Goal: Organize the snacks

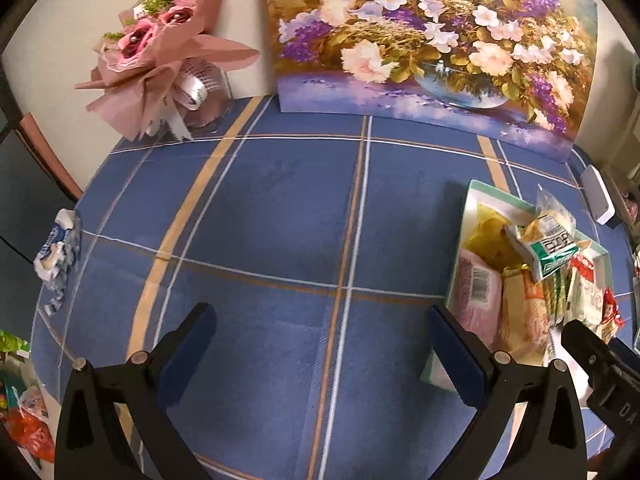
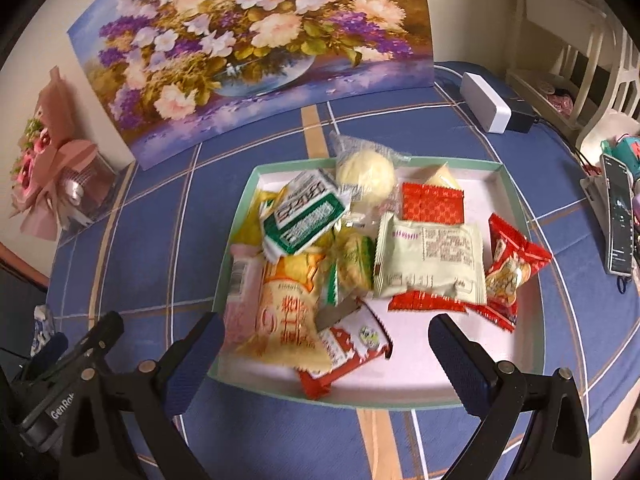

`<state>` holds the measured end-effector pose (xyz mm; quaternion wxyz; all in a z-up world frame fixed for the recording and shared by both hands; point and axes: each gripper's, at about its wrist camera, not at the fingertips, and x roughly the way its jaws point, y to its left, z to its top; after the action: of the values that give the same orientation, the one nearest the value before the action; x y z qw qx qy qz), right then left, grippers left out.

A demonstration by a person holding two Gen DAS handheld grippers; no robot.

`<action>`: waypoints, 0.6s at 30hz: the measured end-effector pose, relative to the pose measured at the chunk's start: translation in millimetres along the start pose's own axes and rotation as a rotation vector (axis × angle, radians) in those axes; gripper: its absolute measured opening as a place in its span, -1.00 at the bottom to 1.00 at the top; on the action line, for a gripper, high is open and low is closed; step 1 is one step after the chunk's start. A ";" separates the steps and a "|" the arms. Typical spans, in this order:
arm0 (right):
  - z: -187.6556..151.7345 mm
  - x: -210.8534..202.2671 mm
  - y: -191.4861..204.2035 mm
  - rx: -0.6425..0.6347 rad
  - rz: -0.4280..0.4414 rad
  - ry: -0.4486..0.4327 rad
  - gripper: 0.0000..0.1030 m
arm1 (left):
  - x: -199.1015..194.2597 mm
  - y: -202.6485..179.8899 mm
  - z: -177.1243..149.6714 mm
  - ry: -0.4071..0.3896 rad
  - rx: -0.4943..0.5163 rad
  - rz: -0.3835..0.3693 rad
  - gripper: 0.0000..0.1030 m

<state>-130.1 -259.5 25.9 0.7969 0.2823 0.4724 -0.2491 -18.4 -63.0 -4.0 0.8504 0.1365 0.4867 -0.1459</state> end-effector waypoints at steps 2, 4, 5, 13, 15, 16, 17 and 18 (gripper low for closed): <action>-6.0 -2.4 3.5 -0.011 -0.003 0.001 1.00 | -3.8 3.5 -4.3 -0.007 0.005 0.022 1.00; -10.8 -4.8 6.1 -0.019 -0.002 0.001 1.00 | -8.3 7.8 -9.3 -0.014 0.008 0.032 1.00; -13.7 -6.3 7.6 -0.022 -0.002 0.000 1.00 | -10.8 11.1 -12.3 -0.016 0.008 0.031 1.00; -30.0 -17.9 15.5 -0.044 -0.011 -0.019 1.00 | -25.0 28.3 -27.0 -0.028 -0.015 0.028 1.00; -33.5 -20.4 16.1 -0.048 -0.014 -0.022 1.00 | -28.1 31.5 -30.1 -0.030 -0.018 0.022 1.00; -34.2 -21.2 16.2 -0.049 -0.015 -0.022 1.00 | -29.3 32.5 -32.0 -0.030 -0.018 0.023 1.00; -35.1 -22.2 16.1 -0.049 -0.016 -0.024 1.00 | -30.0 33.9 -33.6 -0.029 -0.016 0.024 1.00; -36.1 -23.4 15.9 -0.049 -0.017 -0.025 1.00 | -30.5 34.8 -35.6 -0.028 -0.015 0.025 1.00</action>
<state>-151.8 -220.4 36.0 0.8074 0.2553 0.4707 -0.2477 -47.9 -14.1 8.2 0.8600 0.1342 0.4739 -0.1333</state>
